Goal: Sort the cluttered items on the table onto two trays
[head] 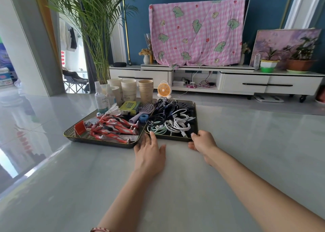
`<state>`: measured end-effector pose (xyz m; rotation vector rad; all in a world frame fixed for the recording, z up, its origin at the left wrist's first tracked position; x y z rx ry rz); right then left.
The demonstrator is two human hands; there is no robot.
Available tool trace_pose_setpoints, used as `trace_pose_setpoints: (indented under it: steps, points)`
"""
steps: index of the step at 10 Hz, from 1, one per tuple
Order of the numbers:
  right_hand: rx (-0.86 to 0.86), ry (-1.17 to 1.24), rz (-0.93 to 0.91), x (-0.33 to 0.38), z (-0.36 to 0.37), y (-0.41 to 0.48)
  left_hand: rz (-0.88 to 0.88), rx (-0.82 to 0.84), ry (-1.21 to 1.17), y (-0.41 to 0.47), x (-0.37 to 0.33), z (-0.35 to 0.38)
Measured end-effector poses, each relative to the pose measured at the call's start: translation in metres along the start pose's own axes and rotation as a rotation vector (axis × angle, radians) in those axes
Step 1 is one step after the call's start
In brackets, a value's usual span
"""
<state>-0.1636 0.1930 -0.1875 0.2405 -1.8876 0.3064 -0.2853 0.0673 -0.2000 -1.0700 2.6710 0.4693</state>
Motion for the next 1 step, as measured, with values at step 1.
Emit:
trace_pose_setpoints:
  steps: [1]
  points:
    - [0.047,-0.038,-0.121,0.0115,-0.0286,-0.0331,-0.008,-0.008,-0.016,0.0010,0.0007,-0.0016]
Point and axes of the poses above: each hand's wrist, its own y-axis towards the middle knuckle, its own z-axis out of the palm, x = y × z, the point moved 6 cm from there along y, towards the middle knuckle, and after that the axes turned 5 degrees about -x, right-handed, at the moved point
